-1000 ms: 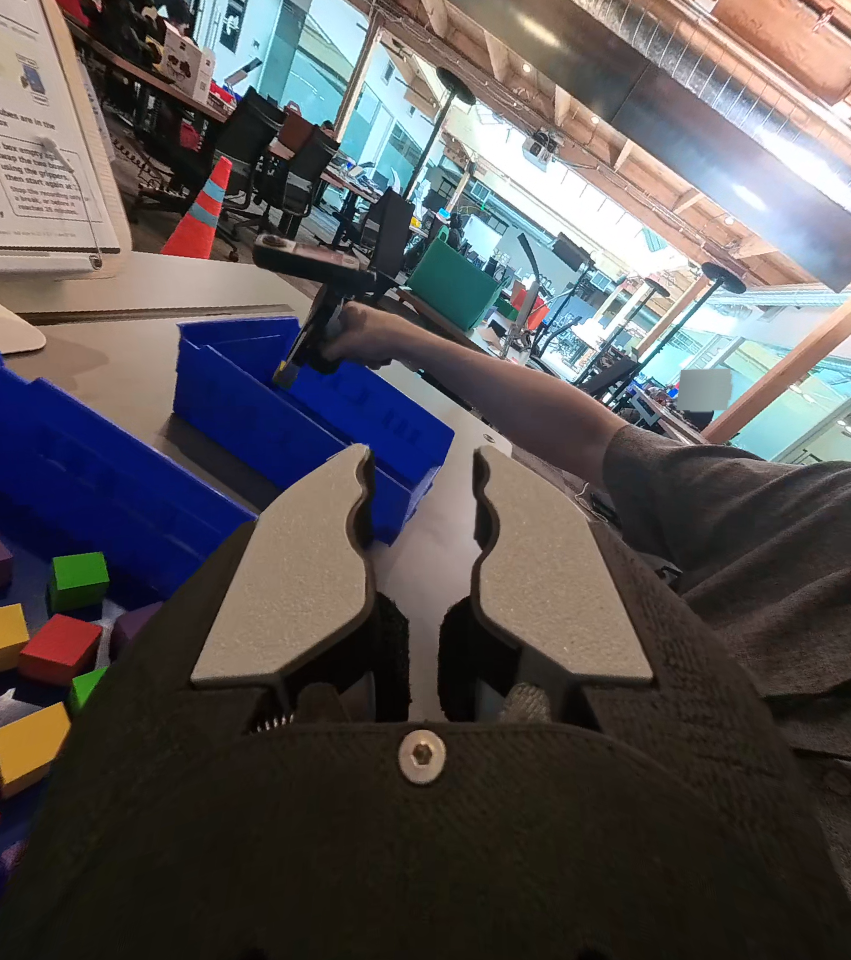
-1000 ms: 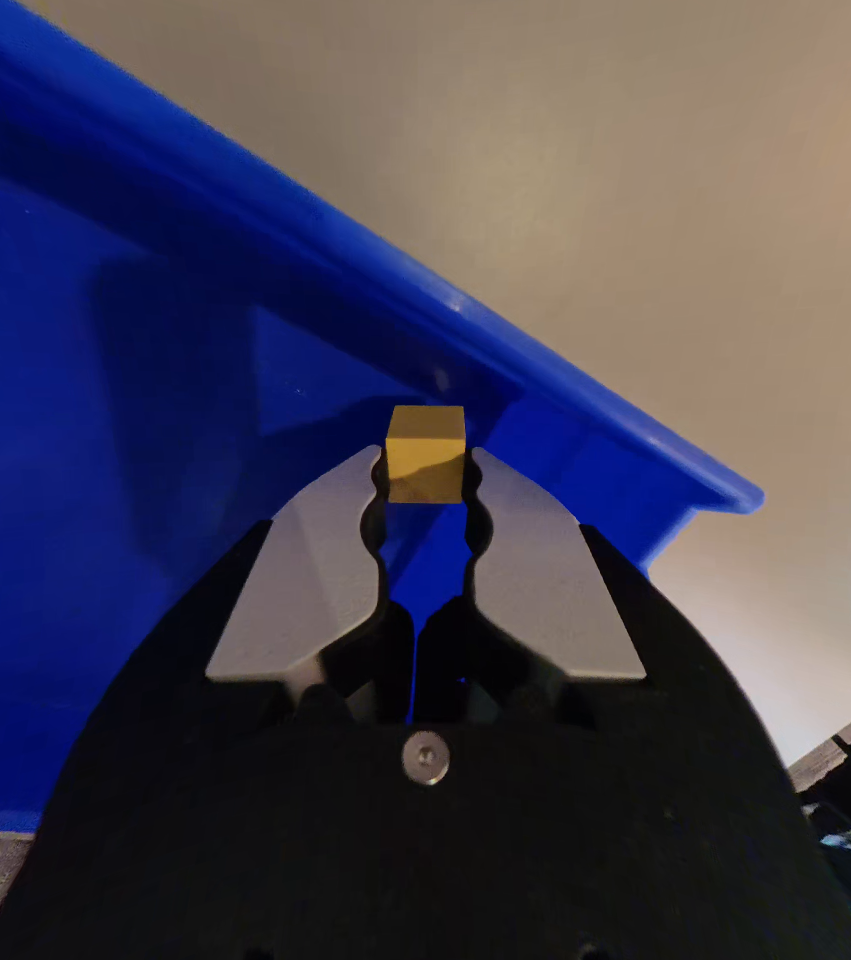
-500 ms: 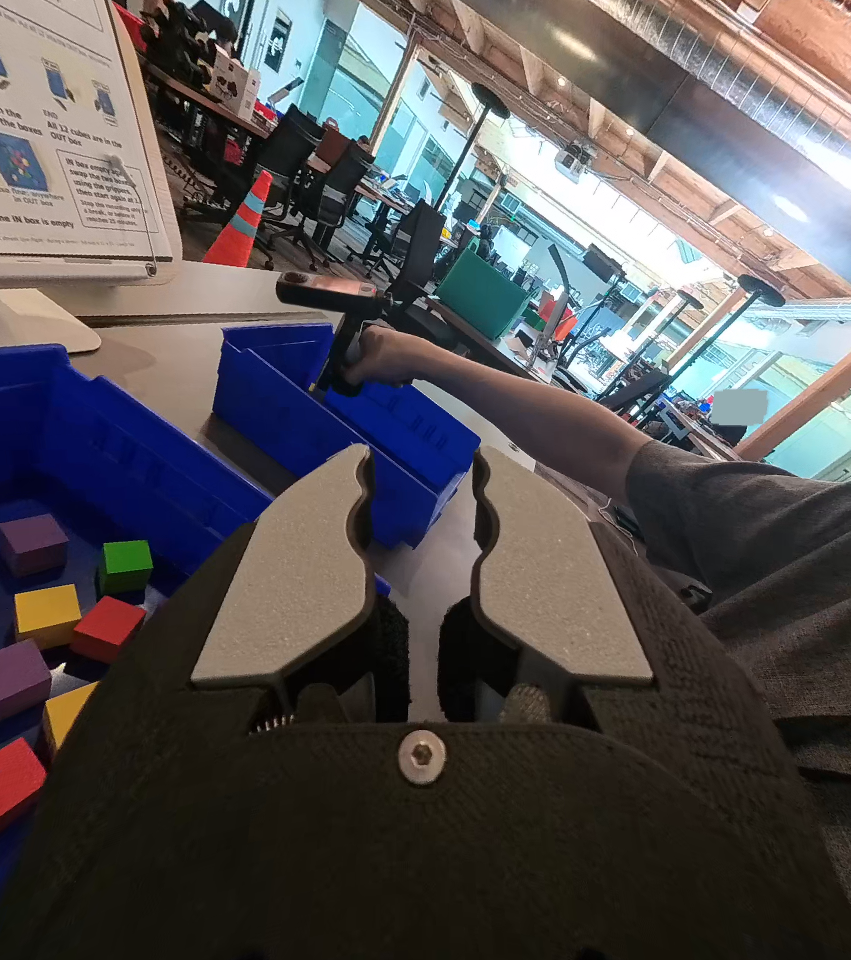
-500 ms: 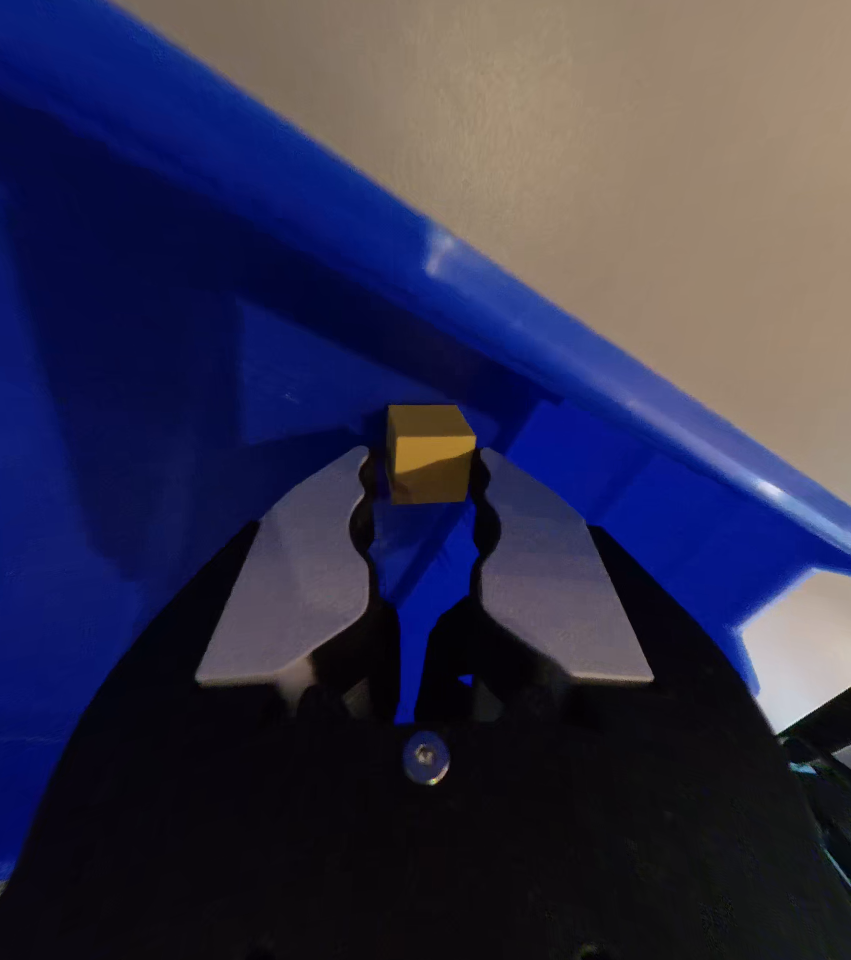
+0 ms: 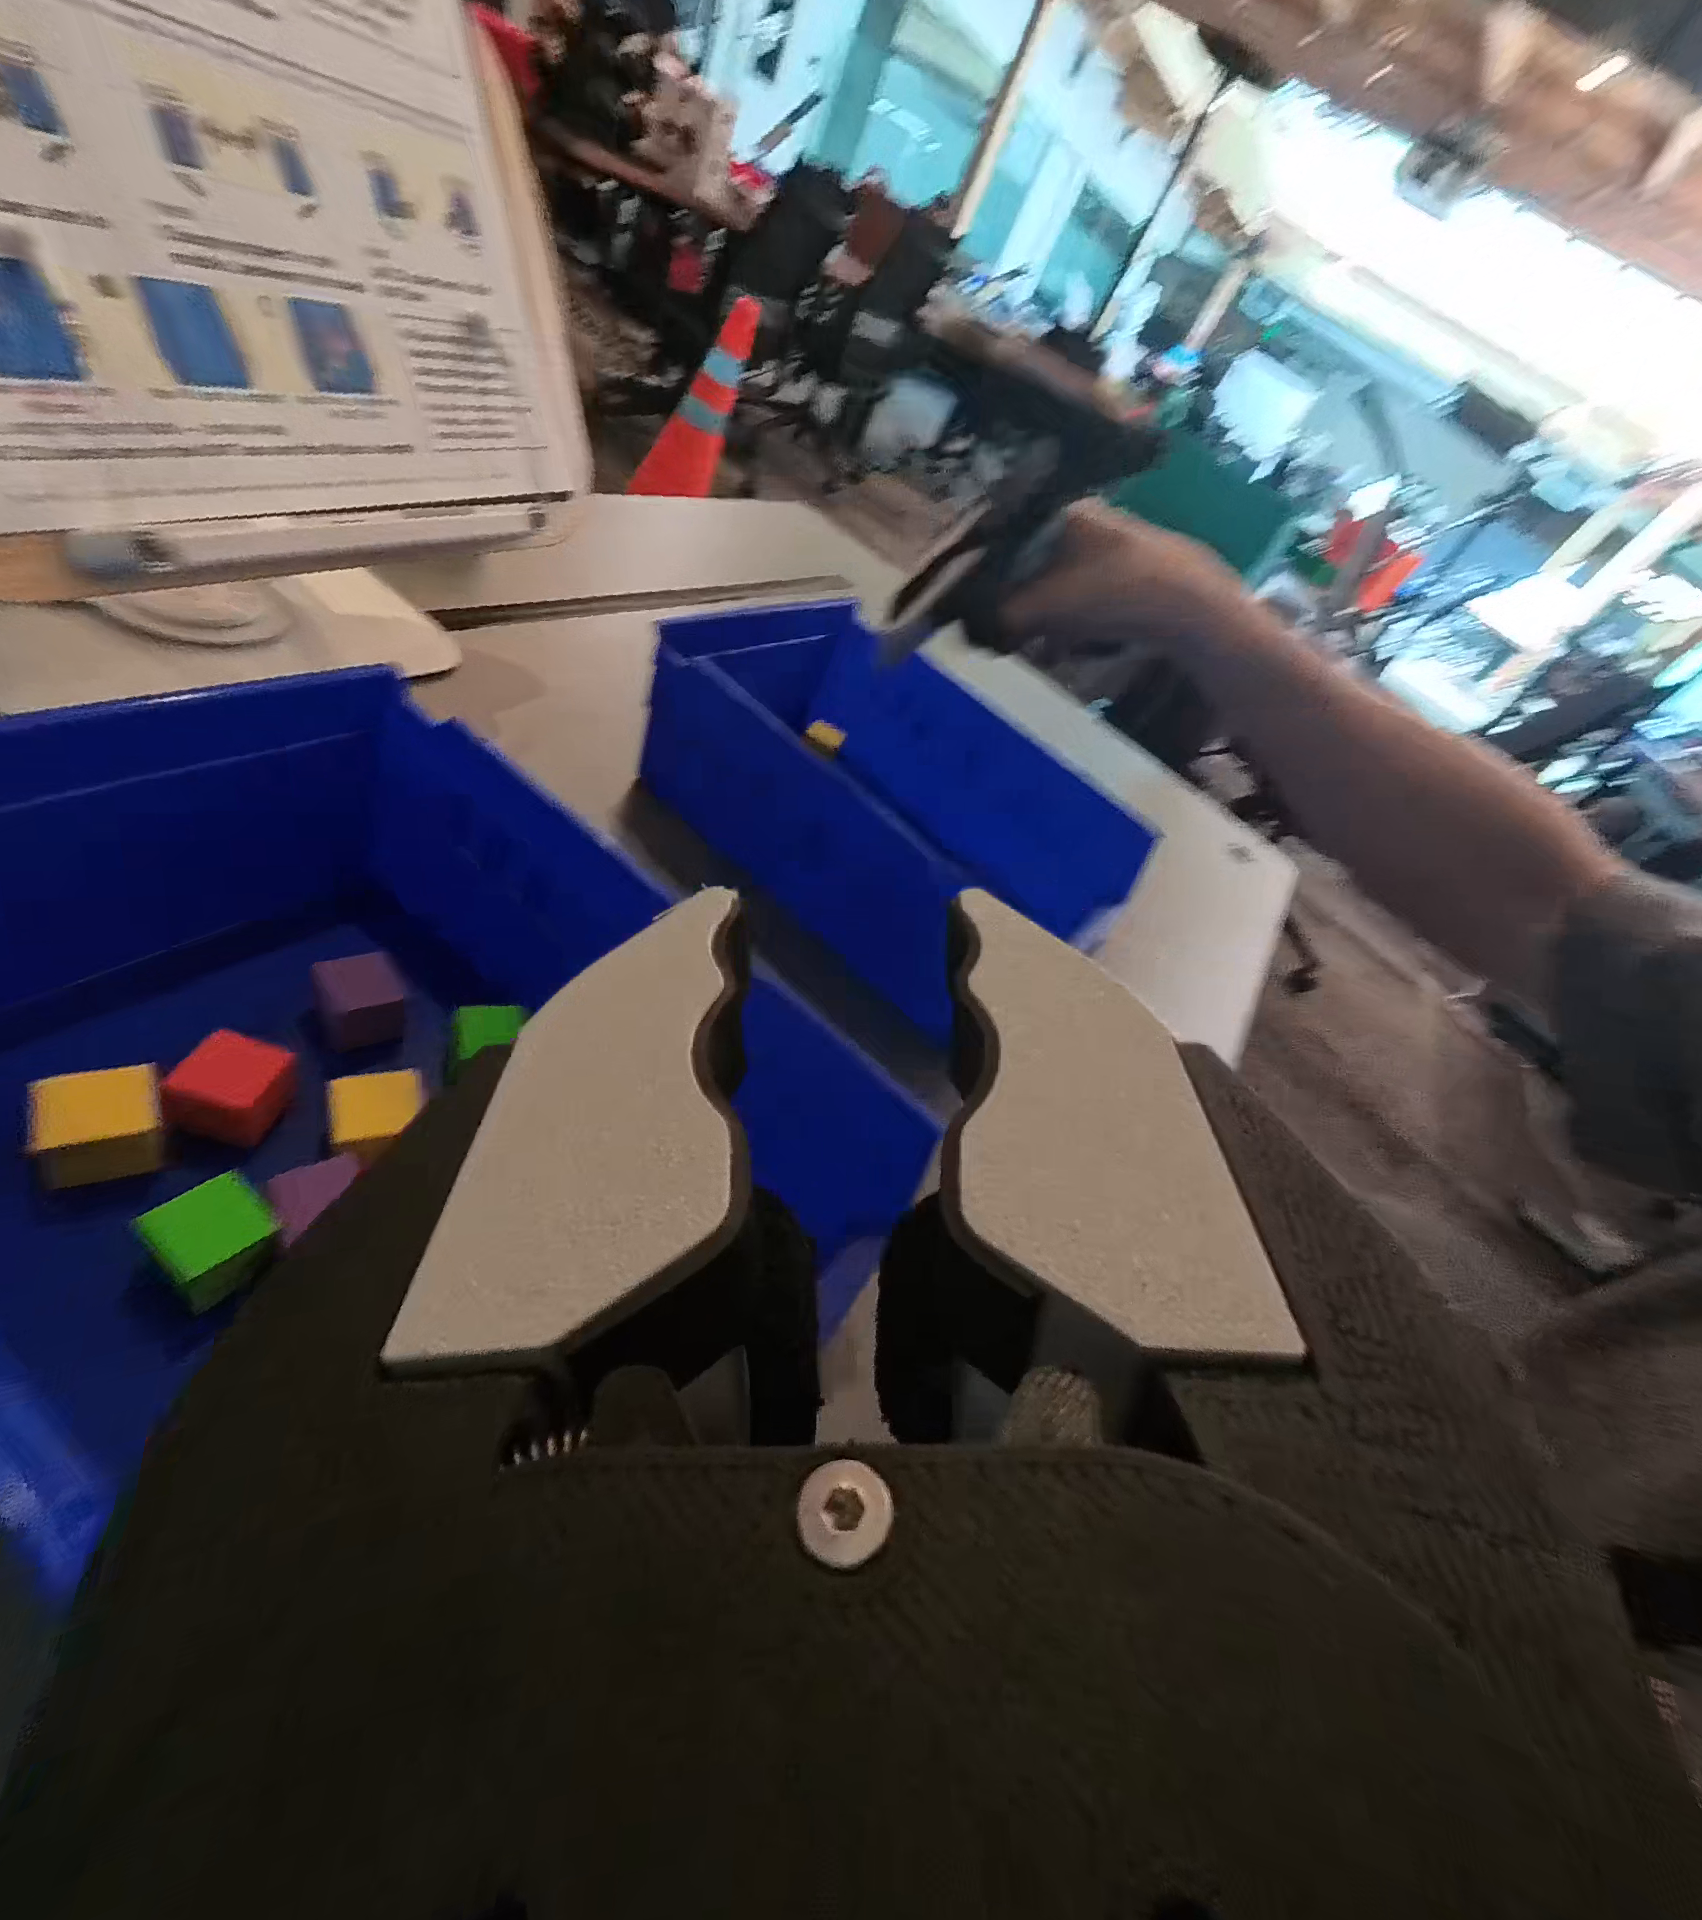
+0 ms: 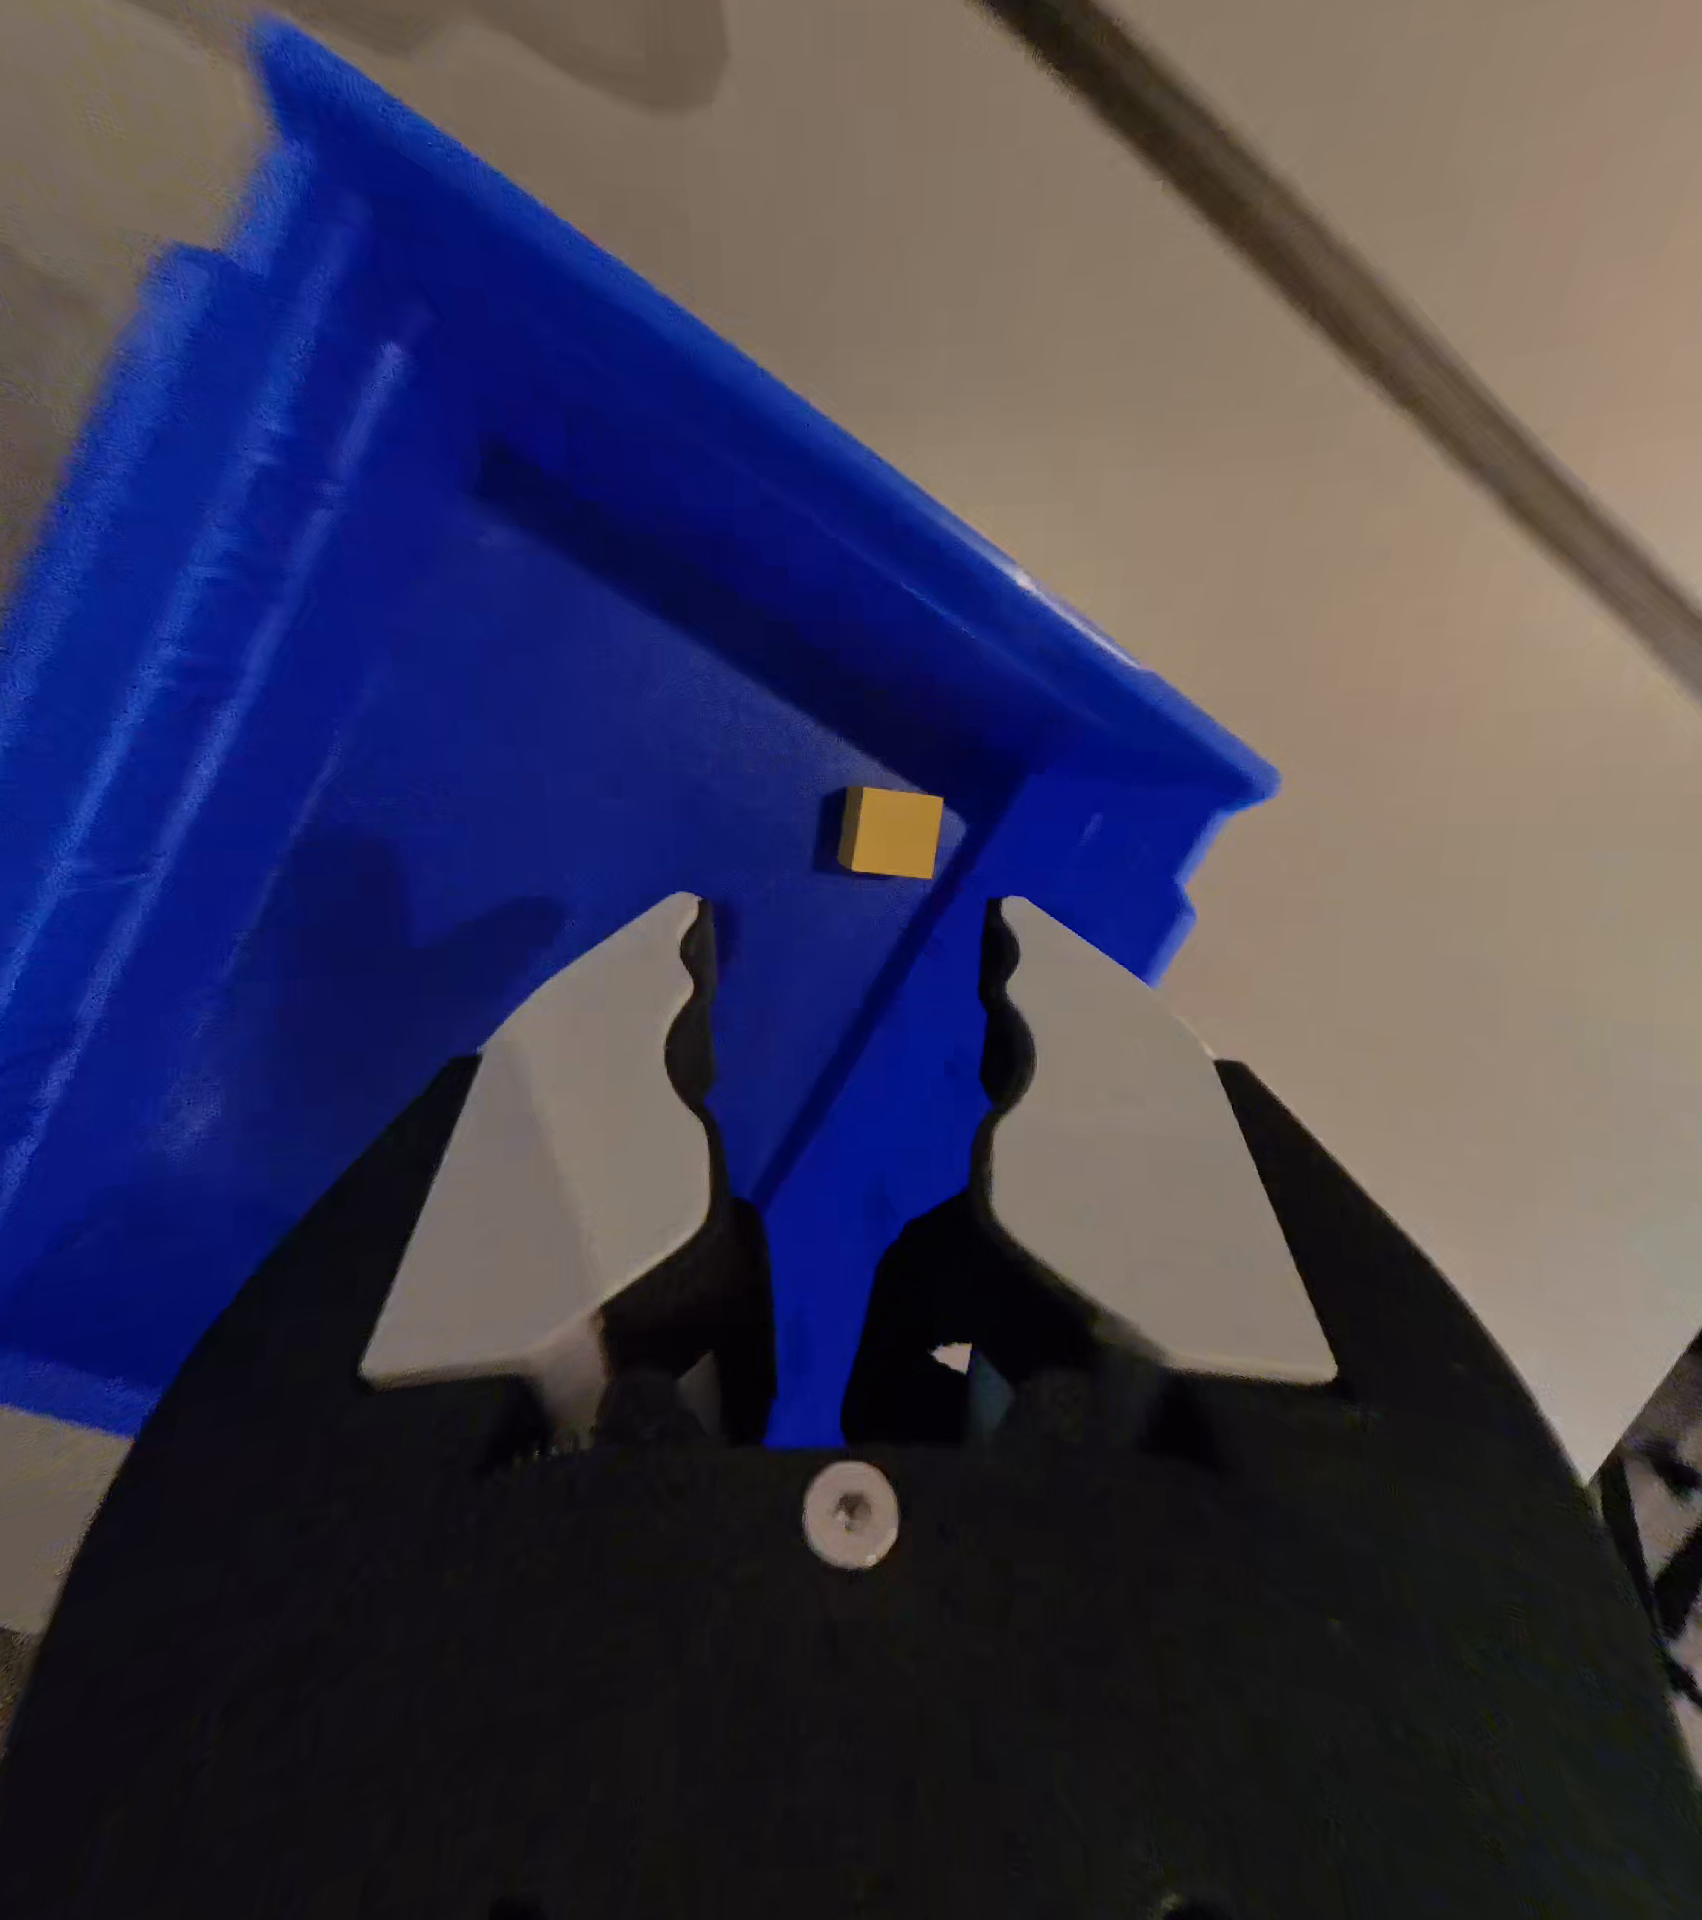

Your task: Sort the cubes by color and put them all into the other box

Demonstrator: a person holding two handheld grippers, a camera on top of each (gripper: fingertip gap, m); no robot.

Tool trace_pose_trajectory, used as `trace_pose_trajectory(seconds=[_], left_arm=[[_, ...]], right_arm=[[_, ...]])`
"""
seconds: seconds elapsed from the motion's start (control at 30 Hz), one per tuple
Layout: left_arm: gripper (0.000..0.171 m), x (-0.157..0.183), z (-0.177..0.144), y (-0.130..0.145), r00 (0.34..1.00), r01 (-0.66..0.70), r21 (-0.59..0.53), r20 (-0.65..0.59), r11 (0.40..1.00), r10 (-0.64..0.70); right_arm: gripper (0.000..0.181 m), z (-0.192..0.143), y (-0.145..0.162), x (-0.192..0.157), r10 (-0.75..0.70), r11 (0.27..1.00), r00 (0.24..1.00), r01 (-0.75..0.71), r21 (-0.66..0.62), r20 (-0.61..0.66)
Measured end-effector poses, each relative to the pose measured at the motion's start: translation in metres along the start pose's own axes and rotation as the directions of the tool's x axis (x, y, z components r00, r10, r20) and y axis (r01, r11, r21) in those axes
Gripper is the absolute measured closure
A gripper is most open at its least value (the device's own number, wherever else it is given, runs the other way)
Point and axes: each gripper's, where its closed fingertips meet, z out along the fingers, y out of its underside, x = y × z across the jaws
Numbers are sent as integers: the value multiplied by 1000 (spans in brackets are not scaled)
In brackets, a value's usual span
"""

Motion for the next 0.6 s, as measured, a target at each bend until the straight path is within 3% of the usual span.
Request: trace_pose_trajectory(seconds=[0.07,0.13,0.2,0.23,0.27,0.33,0.4,0.47,0.53,0.6], left_arm=[[134,-21,2,8,989,-57,-77,134,995,67],[133,-36,9,15,971,-114,-197,186,974,151],[134,-48,21,20,958,-177,-343,155,922,242],[137,-49,30,25,946,-253,-427,80,868,315],[140,-50,39,33,916,-357,-510,-28,782,400],[139,-69,50,56,806,-532,-663,-207,526,554],[132,-91,55,74,673,-641,-722,-365,260,643],[129,-107,56,89,589,-673,-737,-485,61,647],[125,-120,58,99,552,-674,-736,-558,-63,620],[124,-131,63,104,531,-669,-731,-594,-130,604]], right_arm=[[132,-30,1,-9,-22,994,1000,23,109,-13],[134,-52,8,-23,-57,979,998,60,196,-23],[134,-65,18,-36,-98,964,995,104,246,-36],[134,-68,22,-44,-124,955,992,129,268,-37],[134,-69,27,-52,-150,948,988,155,279,-39],[133,-69,38,-63,-197,938,979,203,280,-49],[133,-69,47,-71,-220,931,974,225,288,-50],[132,-70,56,-77,-234,927,971,236,291,-44],[132,-73,63,-80,-239,923,970,241,299,-43],[133,-75,69,-82,-243,919,969,244,309,-43]])
